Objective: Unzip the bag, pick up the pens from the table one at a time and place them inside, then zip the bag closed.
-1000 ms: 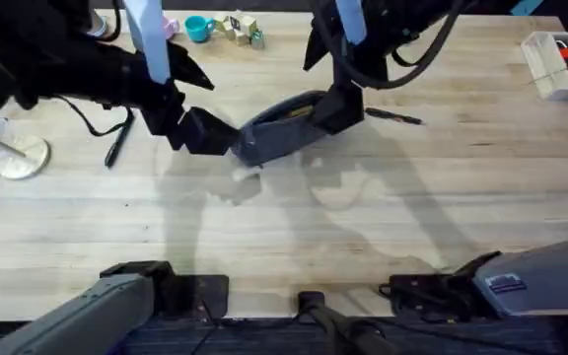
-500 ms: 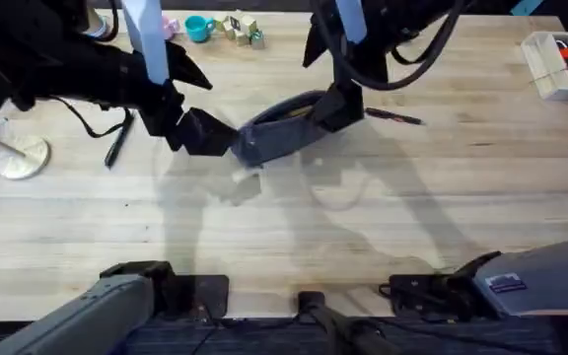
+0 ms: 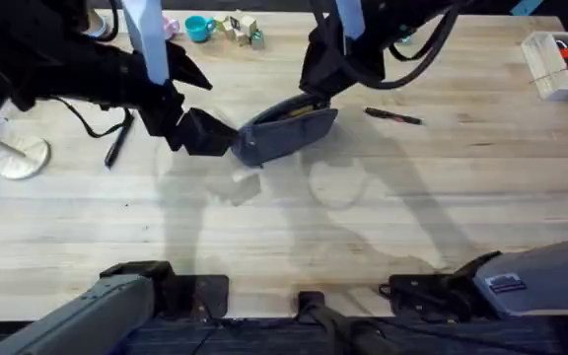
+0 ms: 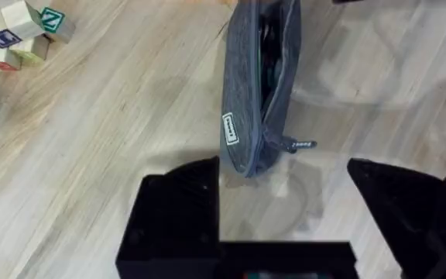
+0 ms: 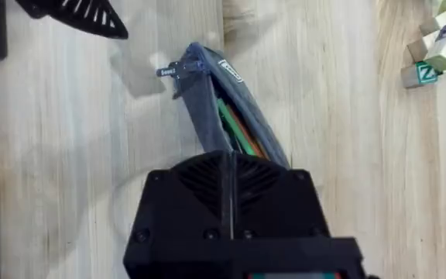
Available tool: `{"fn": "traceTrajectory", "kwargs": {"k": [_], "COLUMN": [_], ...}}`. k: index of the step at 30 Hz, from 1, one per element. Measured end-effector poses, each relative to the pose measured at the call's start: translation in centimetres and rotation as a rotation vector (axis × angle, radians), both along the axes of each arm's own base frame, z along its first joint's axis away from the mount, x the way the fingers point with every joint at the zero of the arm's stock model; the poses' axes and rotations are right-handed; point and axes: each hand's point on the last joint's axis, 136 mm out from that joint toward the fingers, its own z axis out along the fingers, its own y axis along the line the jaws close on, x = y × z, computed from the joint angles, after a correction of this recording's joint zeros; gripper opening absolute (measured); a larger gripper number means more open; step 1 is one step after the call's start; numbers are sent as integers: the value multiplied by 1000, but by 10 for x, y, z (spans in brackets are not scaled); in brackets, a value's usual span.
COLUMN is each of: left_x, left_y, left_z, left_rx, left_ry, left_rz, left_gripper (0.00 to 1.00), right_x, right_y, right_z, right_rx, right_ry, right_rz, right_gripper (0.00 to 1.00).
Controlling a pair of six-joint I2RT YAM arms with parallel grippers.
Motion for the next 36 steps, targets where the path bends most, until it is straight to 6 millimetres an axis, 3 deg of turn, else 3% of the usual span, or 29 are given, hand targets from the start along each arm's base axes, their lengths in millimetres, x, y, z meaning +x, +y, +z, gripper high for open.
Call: {"fn": "traceTrajectory", "kwargs": {"k": [10,19,23,31,36], "left_x": [-2,-2,-2,-2,-2], "left_y": [0,0,0,0,0], "left_z": [-1,-1,-1,-1,-1], "left_rx": [0,0,0,0,0], "left_ry": [8,8,8,8,8], "left_rz": [0,0,0,0,0], "left_gripper": [994,994,994,994,993], "right_x": [5,15,25,38,36], "right_y": [4,11,16,25,30], "right_z": [-9,-64,-100,-136,-146], "right_rx": [-7,-76,-105,-115,-123], "right_ry": [12,89,99,109,122], "right_rz": [4,75,142,161,176], "right_gripper": [31,31,31,31,31]}}
